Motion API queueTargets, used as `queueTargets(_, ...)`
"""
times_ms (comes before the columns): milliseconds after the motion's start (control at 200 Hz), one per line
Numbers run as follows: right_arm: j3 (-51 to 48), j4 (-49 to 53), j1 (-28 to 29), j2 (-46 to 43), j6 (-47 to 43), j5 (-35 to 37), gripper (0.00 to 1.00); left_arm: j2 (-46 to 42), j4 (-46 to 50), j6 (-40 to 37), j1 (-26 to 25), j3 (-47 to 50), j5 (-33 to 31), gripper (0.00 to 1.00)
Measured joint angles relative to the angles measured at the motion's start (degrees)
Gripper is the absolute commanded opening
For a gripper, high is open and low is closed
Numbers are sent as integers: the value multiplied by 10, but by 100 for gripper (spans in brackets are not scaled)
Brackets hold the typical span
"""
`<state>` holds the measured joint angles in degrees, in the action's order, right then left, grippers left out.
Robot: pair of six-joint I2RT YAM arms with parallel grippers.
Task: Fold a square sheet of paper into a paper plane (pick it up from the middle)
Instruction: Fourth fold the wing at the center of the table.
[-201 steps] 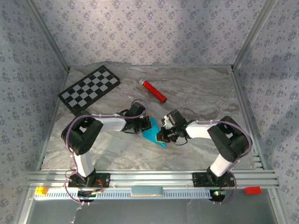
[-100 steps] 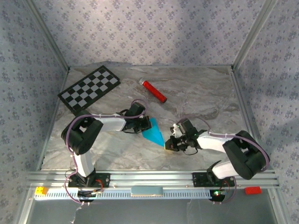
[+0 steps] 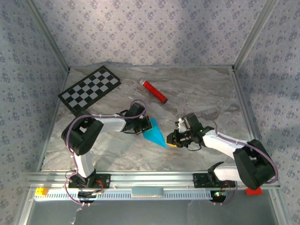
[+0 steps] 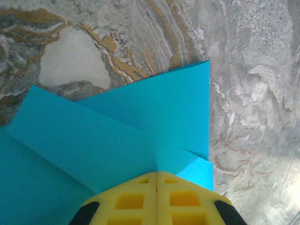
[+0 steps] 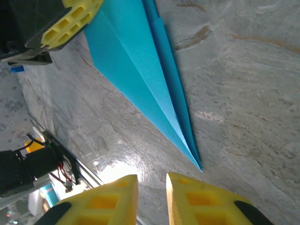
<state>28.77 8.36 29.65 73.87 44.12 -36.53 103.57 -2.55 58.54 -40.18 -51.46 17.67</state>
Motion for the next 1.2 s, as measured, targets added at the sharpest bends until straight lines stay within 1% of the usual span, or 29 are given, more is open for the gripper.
queueTargets(175,1,5,2,39,14,-3,29,0,-1,11,1,0,2,1)
queueTargets(315,1,5,5,50,18,-3,28,0,-1,16,1,0,4,1)
queueTargets(1039,11,26,15,66,19,31,27,-12,-7,21,5,17,-1,1)
queueTargets(1139,14,34,16,65,32,45,27,-12,-9,24,6,18,1,2)
queueTargets(1199,15,39,20,60,56,58,27,-12,-14,27,7,20,4,2)
